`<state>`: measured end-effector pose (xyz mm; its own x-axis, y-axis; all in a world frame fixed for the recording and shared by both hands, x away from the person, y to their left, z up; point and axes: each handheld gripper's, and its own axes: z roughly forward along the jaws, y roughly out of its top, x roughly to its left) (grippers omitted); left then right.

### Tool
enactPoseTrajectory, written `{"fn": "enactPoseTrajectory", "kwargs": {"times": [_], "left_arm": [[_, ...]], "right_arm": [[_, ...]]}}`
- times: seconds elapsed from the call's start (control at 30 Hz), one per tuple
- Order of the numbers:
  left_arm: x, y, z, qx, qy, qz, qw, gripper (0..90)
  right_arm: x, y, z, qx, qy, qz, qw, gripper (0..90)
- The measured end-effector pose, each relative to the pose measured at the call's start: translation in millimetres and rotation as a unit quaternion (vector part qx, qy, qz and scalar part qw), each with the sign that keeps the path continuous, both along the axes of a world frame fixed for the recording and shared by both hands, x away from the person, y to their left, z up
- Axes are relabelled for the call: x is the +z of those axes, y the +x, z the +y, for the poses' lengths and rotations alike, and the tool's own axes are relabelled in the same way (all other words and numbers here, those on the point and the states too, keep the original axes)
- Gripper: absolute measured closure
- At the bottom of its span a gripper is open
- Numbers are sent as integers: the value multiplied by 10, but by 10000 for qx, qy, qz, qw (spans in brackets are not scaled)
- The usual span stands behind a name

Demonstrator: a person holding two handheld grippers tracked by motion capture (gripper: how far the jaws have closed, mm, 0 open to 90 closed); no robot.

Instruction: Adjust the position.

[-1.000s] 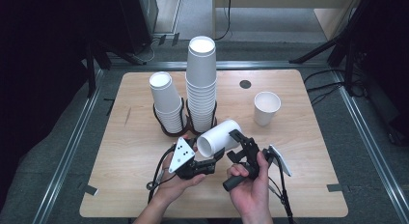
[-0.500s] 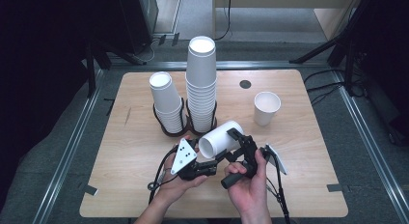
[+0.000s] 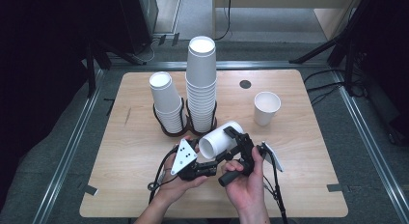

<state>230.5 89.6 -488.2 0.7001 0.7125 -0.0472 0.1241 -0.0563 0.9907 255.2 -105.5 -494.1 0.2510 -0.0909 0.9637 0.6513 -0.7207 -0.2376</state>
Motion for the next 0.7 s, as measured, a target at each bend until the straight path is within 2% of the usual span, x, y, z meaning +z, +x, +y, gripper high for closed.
{"fn": "enactPoseTrajectory", "kwargs": {"times": [0.37, 0.7], "left_arm": [[3, -11, -10, -28, -4, -30, 10000, 242], [6, -7, 3, 2, -17, -59, 10000, 241]], "right_arm": [[-37, 44, -3, -34, 97, 41, 9999, 3], [-53, 50, 14, -101, 193, 68, 9997, 85]]}}
